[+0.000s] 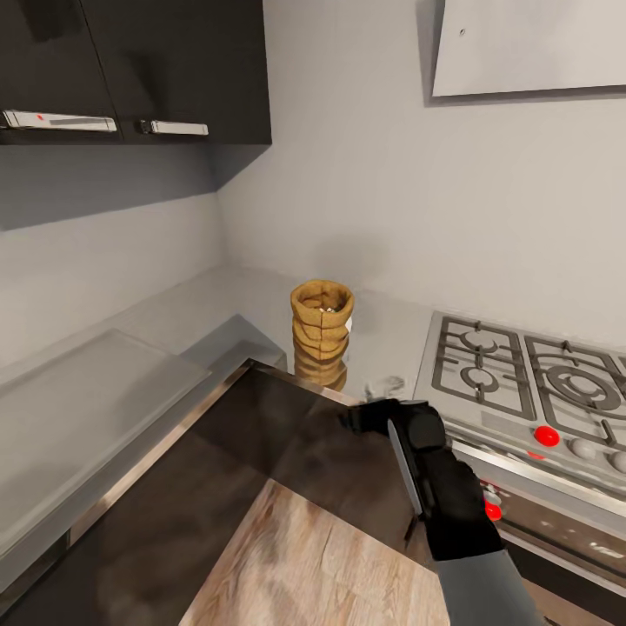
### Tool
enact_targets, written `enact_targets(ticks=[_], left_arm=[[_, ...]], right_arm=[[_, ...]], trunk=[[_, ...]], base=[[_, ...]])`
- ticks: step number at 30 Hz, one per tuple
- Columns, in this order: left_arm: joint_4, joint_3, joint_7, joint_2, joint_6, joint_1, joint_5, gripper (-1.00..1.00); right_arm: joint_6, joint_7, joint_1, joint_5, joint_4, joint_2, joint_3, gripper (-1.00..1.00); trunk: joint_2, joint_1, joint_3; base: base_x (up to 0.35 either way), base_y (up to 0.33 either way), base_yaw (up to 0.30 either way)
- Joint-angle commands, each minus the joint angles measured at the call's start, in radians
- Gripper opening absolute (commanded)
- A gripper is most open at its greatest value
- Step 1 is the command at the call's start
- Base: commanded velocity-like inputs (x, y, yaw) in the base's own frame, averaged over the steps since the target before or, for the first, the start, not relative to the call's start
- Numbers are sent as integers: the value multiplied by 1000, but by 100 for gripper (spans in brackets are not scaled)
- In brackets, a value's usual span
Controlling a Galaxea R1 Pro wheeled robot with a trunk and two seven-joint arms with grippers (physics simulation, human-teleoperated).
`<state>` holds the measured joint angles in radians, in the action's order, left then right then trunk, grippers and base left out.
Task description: In the kitchen, take the popcorn bag from the countertop, put it into the microwave, and heat it until the popcorn is cooked so the cooked popcorn ends up inside the bag.
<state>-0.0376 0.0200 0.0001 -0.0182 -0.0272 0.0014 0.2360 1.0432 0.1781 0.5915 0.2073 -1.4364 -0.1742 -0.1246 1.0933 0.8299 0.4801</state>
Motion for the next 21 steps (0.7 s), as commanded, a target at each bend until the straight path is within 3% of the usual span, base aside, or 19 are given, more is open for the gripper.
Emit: enact_targets(ticks=[1,12,16,19,21], left_arm=[[-1,2,0,0,-2,0,5,100],[-1,2,0,0,-2,0,5,100],[-1,2,0,0,-2,0,5,100],[-1,2,0,0,-2,0,5,100],[-1,2,0,0,-2,0,5,100]], right_arm=[[4,9,16,11,-1,0,0,100],[4,-6,232,19,6,4,9,100],[4,-75,316,32,34,3,12,100],[4,-156,394,35,118,0,17,100],[4,-189,467,36,228,0,70,100]], trunk=[[1,0,1],[1,0,1],[1,0,1],[1,0,1],[1,0,1]], base=[[0,0,0],[0,0,0],[0,0,0],[0,0,0],[0,0,0]])
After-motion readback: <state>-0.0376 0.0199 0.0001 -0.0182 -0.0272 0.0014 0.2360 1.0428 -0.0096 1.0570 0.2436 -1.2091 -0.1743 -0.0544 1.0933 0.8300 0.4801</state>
